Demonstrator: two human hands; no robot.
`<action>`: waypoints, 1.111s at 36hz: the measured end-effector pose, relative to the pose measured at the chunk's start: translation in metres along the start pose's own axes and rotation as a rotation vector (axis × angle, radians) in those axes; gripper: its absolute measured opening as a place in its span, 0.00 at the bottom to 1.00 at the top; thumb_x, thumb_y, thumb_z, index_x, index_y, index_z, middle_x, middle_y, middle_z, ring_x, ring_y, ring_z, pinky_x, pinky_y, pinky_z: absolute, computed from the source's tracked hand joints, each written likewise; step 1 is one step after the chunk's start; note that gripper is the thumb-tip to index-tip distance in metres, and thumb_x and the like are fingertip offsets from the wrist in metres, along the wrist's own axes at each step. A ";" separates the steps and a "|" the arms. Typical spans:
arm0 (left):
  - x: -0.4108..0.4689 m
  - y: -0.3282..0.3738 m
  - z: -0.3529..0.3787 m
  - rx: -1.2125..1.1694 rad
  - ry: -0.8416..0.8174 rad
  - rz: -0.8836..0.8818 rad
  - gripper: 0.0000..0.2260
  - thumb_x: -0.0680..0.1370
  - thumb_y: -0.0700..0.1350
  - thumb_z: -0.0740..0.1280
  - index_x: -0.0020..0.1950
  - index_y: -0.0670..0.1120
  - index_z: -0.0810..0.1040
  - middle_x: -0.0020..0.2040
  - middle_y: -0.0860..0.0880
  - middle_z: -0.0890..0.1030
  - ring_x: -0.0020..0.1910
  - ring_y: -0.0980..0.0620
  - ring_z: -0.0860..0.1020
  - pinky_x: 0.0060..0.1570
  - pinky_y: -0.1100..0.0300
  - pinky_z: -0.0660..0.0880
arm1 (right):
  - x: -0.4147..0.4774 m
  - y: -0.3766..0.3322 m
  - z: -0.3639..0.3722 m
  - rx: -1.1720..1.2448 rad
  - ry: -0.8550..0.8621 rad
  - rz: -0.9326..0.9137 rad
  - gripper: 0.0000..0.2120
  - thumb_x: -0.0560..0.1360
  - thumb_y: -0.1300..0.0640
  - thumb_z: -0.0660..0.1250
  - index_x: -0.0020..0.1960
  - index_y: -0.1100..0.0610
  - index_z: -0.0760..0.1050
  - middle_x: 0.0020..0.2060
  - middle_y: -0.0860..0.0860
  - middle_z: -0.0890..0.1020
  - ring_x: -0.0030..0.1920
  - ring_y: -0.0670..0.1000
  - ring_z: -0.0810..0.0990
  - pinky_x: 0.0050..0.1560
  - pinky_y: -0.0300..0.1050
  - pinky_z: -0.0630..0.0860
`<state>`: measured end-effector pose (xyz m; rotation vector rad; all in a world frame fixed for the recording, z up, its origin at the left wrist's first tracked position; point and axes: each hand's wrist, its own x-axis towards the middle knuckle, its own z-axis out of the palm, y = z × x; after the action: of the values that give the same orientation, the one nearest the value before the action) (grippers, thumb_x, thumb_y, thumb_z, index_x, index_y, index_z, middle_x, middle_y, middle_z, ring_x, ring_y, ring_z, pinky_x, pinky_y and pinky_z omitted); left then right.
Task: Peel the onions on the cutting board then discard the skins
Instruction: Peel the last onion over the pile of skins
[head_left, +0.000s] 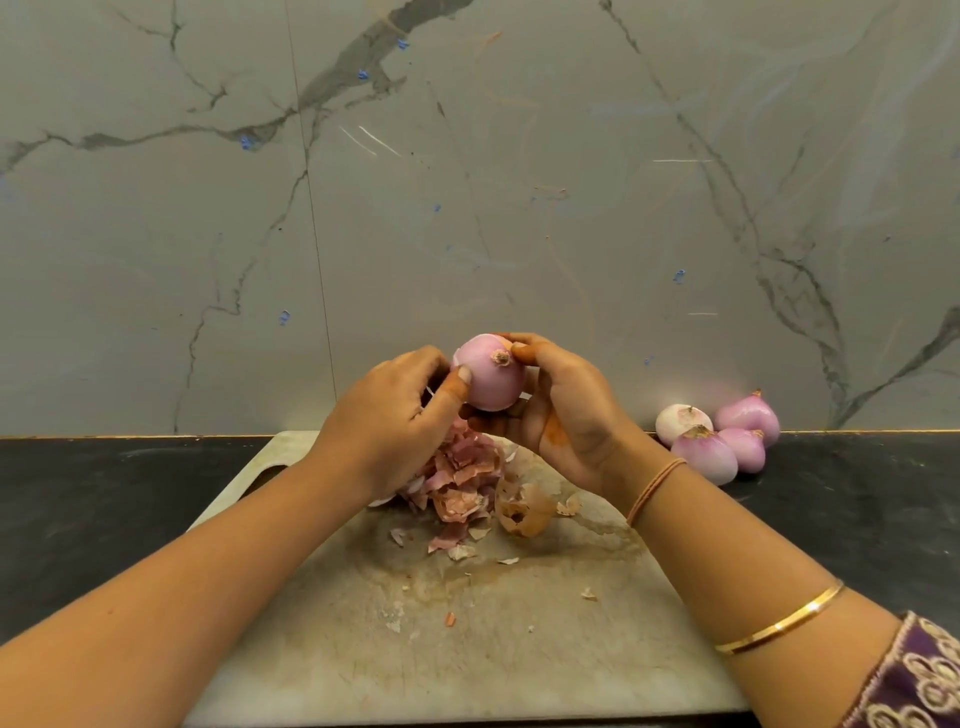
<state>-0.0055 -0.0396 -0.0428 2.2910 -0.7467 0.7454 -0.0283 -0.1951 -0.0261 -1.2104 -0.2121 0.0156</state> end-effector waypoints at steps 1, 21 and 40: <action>0.000 -0.001 0.001 0.005 0.003 0.002 0.13 0.75 0.61 0.49 0.38 0.56 0.65 0.36 0.56 0.72 0.38 0.57 0.70 0.34 0.60 0.63 | 0.000 0.000 0.000 0.018 -0.005 0.007 0.10 0.82 0.59 0.55 0.56 0.59 0.74 0.58 0.61 0.76 0.46 0.59 0.80 0.49 0.53 0.81; 0.003 0.000 -0.001 0.118 -0.019 0.066 0.10 0.74 0.52 0.50 0.35 0.50 0.62 0.32 0.53 0.67 0.32 0.55 0.64 0.30 0.60 0.58 | -0.001 -0.004 -0.001 0.044 -0.012 0.097 0.17 0.81 0.49 0.57 0.61 0.60 0.73 0.46 0.60 0.78 0.31 0.52 0.75 0.31 0.41 0.74; 0.009 -0.015 -0.012 0.244 0.014 -0.100 0.12 0.79 0.47 0.58 0.38 0.44 0.71 0.33 0.49 0.73 0.35 0.48 0.70 0.31 0.56 0.62 | 0.001 0.000 -0.008 -0.397 -0.019 -0.152 0.11 0.74 0.54 0.68 0.56 0.50 0.73 0.50 0.53 0.74 0.39 0.50 0.71 0.34 0.37 0.70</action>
<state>0.0066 -0.0241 -0.0345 2.5177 -0.5550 0.8446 -0.0263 -0.2023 -0.0281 -1.5863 -0.3337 -0.1536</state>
